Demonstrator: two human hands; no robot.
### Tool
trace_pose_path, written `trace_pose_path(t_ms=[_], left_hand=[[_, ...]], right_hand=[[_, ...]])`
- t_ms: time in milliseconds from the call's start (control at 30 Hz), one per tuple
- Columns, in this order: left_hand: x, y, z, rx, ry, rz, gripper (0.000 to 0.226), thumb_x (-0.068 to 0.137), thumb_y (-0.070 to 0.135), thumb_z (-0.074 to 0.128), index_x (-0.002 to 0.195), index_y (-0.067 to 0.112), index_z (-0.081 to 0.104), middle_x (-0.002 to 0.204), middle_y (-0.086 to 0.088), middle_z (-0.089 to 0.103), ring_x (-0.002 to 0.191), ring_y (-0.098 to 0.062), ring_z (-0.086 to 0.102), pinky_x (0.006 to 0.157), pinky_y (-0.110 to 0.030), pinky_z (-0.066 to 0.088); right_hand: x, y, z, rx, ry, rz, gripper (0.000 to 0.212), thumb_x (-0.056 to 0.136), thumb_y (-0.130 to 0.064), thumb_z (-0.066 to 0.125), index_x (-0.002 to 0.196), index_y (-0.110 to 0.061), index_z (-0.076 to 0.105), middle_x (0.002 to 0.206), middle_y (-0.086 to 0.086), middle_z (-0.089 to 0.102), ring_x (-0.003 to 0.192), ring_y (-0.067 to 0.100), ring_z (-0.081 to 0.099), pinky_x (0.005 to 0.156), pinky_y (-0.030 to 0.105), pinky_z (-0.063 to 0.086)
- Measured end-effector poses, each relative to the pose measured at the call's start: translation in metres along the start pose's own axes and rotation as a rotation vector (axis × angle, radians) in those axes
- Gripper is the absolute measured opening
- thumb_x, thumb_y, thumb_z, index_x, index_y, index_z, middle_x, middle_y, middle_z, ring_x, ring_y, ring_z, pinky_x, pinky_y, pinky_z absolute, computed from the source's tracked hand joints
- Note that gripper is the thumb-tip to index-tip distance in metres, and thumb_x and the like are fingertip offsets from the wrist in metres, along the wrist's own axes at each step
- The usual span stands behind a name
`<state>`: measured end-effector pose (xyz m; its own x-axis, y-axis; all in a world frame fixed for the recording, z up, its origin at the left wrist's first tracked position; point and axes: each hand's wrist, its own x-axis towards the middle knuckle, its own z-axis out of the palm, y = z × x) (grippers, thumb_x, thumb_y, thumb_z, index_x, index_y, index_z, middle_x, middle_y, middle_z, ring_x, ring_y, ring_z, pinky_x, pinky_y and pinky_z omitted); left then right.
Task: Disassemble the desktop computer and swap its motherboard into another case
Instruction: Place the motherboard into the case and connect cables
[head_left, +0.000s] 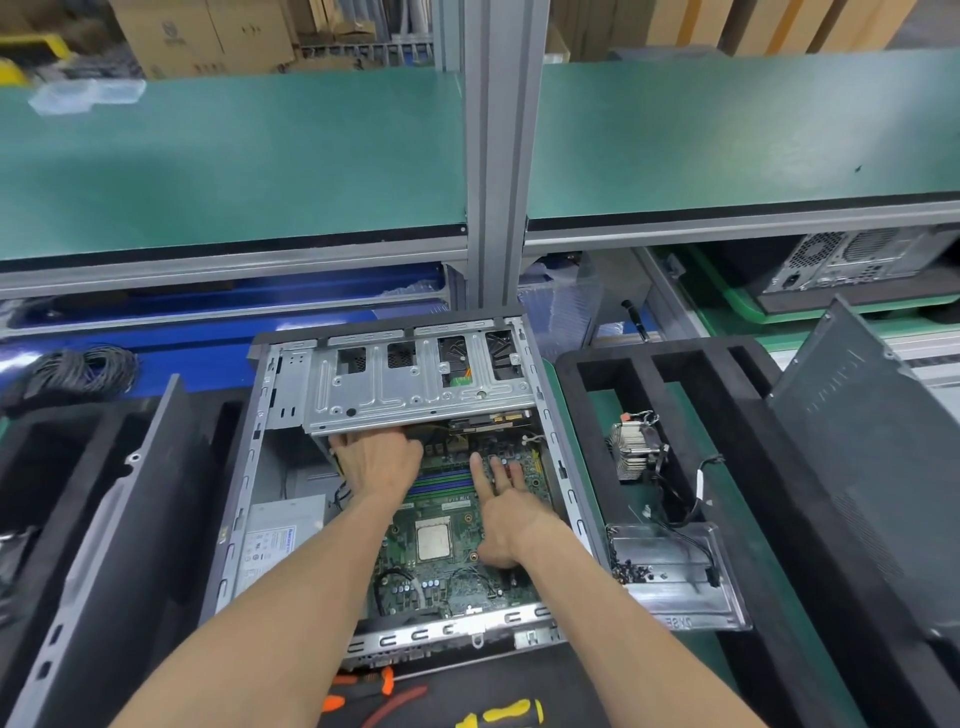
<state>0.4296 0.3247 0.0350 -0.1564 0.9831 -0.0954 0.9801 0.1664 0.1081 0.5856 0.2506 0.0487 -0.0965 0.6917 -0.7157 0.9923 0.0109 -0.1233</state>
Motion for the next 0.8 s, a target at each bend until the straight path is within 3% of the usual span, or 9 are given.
trace_pose_path(t_ms=[100, 200, 267, 300, 367, 467, 567, 800], left_hand=[[0.004, -0.006, 0.001, 0.033, 0.0, -0.065, 0.029, 0.094, 0.025, 0.053, 0.066, 0.019, 0.059, 0.076, -0.001, 0.064, 0.104, -0.026, 0.057, 0.116, -0.051, 0.012], [0.006, -0.006, 0.005, 0.07, 0.004, -0.034, 0.009, 0.095, 0.022, 0.057, 0.098, 0.023, 0.066, 0.111, -0.007, 0.068, 0.126, -0.03, 0.051, 0.117, -0.051, 0.015], [0.005, 0.0, 0.006, 0.007, -0.024, 0.065, 0.006, 0.093, 0.016, 0.057, 0.094, 0.016, 0.063, 0.104, -0.012, 0.067, 0.115, -0.033, 0.059, 0.104, -0.046, 0.036], [0.004, 0.004, 0.007, -0.077, -0.04, 0.127, 0.007, 0.091, 0.012, 0.056, 0.084, 0.013, 0.058, 0.094, -0.014, 0.067, 0.102, -0.035, 0.065, 0.089, -0.04, 0.045], [0.002, 0.01, 0.009, -0.197, -0.085, 0.22, 0.017, 0.089, 0.013, 0.053, 0.073, 0.013, 0.046, 0.082, -0.015, 0.064, 0.082, -0.035, 0.065, 0.069, -0.034, 0.043], [0.005, 0.012, 0.01, -0.209, -0.156, 0.267, 0.029, 0.092, 0.035, 0.053, 0.069, 0.022, 0.041, 0.077, -0.007, 0.056, 0.072, -0.029, 0.054, 0.065, -0.032, 0.041], [0.01, 0.012, 0.014, -0.183, -0.178, 0.305, 0.033, 0.093, 0.048, 0.057, 0.079, 0.02, 0.048, 0.077, -0.004, 0.056, 0.07, -0.027, 0.054, 0.066, -0.032, 0.044], [0.007, 0.016, 0.014, -0.224, -0.094, 0.228, 0.055, 0.088, 0.052, 0.069, 0.057, 0.021, 0.036, 0.058, -0.002, 0.047, 0.063, -0.029, 0.056, 0.06, -0.03, 0.037]], right_hand=[[0.0, 0.001, 0.0, 0.017, 0.002, -0.005, 0.108, 0.094, -0.02, 0.055, 0.146, -0.024, -0.039, 0.161, 0.007, -0.032, 0.15, 0.034, -0.023, 0.122, 0.055, 0.017], [0.001, 0.001, 0.001, 0.015, 0.008, -0.005, 0.108, 0.095, -0.022, 0.056, 0.147, -0.024, -0.038, 0.161, 0.008, -0.031, 0.15, 0.034, -0.023, 0.123, 0.055, 0.014], [0.001, 0.0, 0.001, 0.018, 0.01, -0.003, 0.108, 0.095, -0.022, 0.057, 0.147, -0.024, -0.038, 0.161, 0.007, -0.031, 0.15, 0.034, -0.022, 0.123, 0.055, 0.015], [0.001, 0.0, 0.001, 0.017, 0.011, -0.002, 0.108, 0.095, -0.023, 0.057, 0.147, -0.024, -0.038, 0.161, 0.007, -0.031, 0.15, 0.034, -0.022, 0.123, 0.055, 0.015], [0.002, 0.0, 0.001, 0.014, 0.009, 0.0, 0.108, 0.095, -0.025, 0.057, 0.147, -0.024, -0.038, 0.161, 0.007, -0.031, 0.15, 0.034, -0.022, 0.123, 0.055, 0.014], [0.003, -0.001, 0.0, 0.007, 0.002, 0.004, 0.109, 0.095, -0.026, 0.057, 0.147, -0.024, -0.038, 0.161, 0.007, -0.031, 0.15, 0.034, -0.023, 0.122, 0.056, 0.015], [0.004, -0.001, -0.001, -0.014, -0.016, 0.006, 0.108, 0.095, -0.028, 0.055, 0.145, -0.023, -0.04, 0.161, 0.007, -0.032, 0.15, 0.034, -0.023, 0.121, 0.057, 0.019], [0.003, -0.001, 0.0, -0.021, -0.021, 0.002, 0.108, 0.095, -0.027, 0.054, 0.145, -0.022, -0.041, 0.16, 0.008, -0.033, 0.149, 0.035, -0.024, 0.121, 0.058, 0.018]])
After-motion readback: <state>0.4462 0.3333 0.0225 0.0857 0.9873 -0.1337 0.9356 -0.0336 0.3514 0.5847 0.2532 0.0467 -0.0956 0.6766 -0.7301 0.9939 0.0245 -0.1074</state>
